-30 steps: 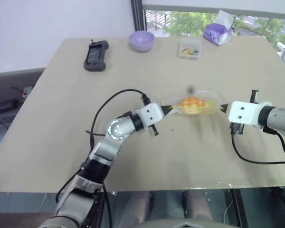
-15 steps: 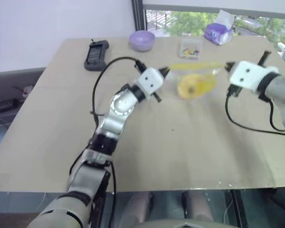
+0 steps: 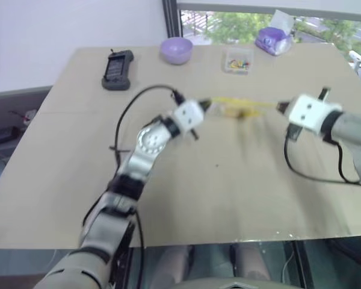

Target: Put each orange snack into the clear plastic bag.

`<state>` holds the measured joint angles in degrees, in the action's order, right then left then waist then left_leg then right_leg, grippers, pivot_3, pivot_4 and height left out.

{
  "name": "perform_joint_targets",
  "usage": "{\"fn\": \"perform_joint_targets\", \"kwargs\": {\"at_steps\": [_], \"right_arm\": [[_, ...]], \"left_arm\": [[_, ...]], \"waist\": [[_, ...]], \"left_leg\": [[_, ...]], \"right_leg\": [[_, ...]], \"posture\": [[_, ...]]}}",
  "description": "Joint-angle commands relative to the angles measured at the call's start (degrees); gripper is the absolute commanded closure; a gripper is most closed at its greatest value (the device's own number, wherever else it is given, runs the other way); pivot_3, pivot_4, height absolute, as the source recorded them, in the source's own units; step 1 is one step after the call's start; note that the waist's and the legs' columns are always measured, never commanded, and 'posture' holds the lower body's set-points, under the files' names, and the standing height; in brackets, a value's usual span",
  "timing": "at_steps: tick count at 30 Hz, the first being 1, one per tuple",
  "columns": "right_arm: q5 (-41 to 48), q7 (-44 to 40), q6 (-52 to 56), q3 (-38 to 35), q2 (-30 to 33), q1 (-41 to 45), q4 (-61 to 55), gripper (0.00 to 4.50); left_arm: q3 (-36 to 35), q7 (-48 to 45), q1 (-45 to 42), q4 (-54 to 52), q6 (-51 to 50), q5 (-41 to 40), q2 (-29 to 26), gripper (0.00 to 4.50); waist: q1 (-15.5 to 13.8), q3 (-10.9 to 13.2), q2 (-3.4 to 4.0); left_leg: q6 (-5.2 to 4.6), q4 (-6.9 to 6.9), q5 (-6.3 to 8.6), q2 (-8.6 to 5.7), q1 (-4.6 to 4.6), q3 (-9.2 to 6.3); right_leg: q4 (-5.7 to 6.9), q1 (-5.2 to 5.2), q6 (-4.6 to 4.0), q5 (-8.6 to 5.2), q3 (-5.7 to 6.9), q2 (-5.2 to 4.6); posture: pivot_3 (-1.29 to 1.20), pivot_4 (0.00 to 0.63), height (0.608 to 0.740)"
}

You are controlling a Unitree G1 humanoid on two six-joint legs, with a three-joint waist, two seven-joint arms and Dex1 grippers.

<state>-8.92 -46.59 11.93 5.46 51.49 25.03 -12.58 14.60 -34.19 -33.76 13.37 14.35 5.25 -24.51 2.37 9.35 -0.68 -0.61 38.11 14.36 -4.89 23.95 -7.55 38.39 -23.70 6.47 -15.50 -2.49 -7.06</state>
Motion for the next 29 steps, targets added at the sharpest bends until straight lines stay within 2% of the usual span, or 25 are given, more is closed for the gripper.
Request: {"fn": "perform_joint_targets", "kwargs": {"at_steps": [1,3,6,9,10,15,18,20,22,25,29], "right_arm": [[3.95,-4.62,6.86,-3.1,2.12,-6.08,-8.52,4.43],[4.75,-5.76,9.24,-2.92,2.74,-9.04,-11.02,4.5],[7.02,-8.25,12.7,-3.48,4.28,-12.08,-14.0,3.4],[8.55,-10.55,14.93,-5.64,7.21,-14.89,-14.24,2.07],[10.87,-12.64,15.89,-8.54,8.38,-17.49,-14.58,2.06],[21.87,-19.59,17.4,-23.31,8.78,-27.26,-14.31,2.06],[27.37,-24.12,16.97,-36.97,7.14,-32.94,-6.31,2.06],[29.67,-26.47,17.23,-42.8,7.58,-34.46,-1.05,2.06],[31.51,-29.2,17.39,-46.39,8.7,-35.45,2.78,2.06],[33.67,-30.43,12.12,-50.37,8.11,-33.54,8.89,2.06],[35.9,-33.35,7.55,-50.93,8.37,-31.71,15.18,2.06]], "left_arm": [[1.21,-8.69,8.65,-15.14,-9.94,-3.41,-5.34,4.5],[1.41,-9.67,11.74,-19.98,-13.94,-3.61,-6.4,3.81],[1.6,-12.87,16.25,-26.66,-20.11,-5.85,-8.27,2.56],[-0.3,-15.97,20.48,-32.02,-23.89,-8.97,-11.61,1.21],[-2.7,-17.09,21.66,-33.67,-26.54,-11.21,-13.48,0.83],[-14.86,-20.0,25.06,-38.5,-40.74,-23.6,-20.01,0.83],[-29.06,-19.53,27.53,-38.5,-49.79,-32.71,-22.86,0.83],[-36.59,-20.29,30.06,-37.81,-53.28,-36.55,-24.44,0.83],[-41.48,-21.03,32.72,-38.28,-55.3,-38.51,-25.97,0.83],[-47.49,-22.43,37.58,-39.09,-55.39,-39.75,-27.24,0.83],[-49.91,-23.24,41.17,-39.68,-53.33,-39.77,-27.44,0.83]], "waist": [[0.24,0.0,0.04],[-0.11,0.03,0.07],[-0.51,0.02,0.07],[-0.58,0.03,0.07],[-0.62,0.03,0.07],[-1.24,0.05,0.07],[-1.56,0.09,0.08],[-1.61,0.11,0.05],[-1.51,0.12,0.07],[-1.44,0.09,0.12],[-1.46,0.09,0.12]], "left_leg": [[-0.01,-0.02,0.0,0.02,-0.04,0.04],[-0.01,0.09,0.01,0.03,-0.12,0.06],[-0.26,0.27,0.15,0.02,-0.32,0.02],[-0.27,0.24,0.16,0.04,-0.62,-0.04],[-0.27,0.2,0.16,0.05,-0.66,-0.03],[-0.28,0.17,0.17,0.14,-0.67,-0.04],[-0.34,0.08,0.22,0.16,-1.16,-0.03],[-0.37,0.07,0.24,0.17,-1.21,-0.05],[-0.37,0.05,0.25,0.17,-1.22,-0.04],[-0.37,-0.13,0.25,0.22,-1.3,0.0],[-0.37,-0.31,0.25,0.27,-1.34,0.07]], "right_leg": [[0.03,-0.01,0.0,0.0,-0.07,0.02],[0.19,0.04,0.0,0.0,-0.11,0.02],[0.49,0.24,0.01,0.01,-0.08,0.04],[0.45,0.57,0.01,0.0,-0.01,0.06],[0.41,0.59,0.01,-0.01,-0.02,0.06],[0.38,0.6,-0.01,-0.02,0.0,0.12],[0.07,1.21,0.01,-0.02,0.03,0.11],[-0.02,1.3,0.01,-0.01,0.07,0.11],[-0.07,1.31,0.01,-0.01,0.08,0.11],[-0.21,1.33,0.01,-0.02,0.06,0.1],[-0.4,1.36,0.0,-0.01,0.05,0.07]], "posture": [[0.0,0.15,0.74],[0.0,0.15,0.74],[0.0,0.15,0.74],[0.0,0.15,0.74],[0.0,0.15,0.74],[0.0,0.15,0.74],[0.0,0.15,0.74],[0.0,0.15,0.74],[0.0,0.15,0.74],[0.0,0.15,0.74],[0.0,0.15,0.74]]}}
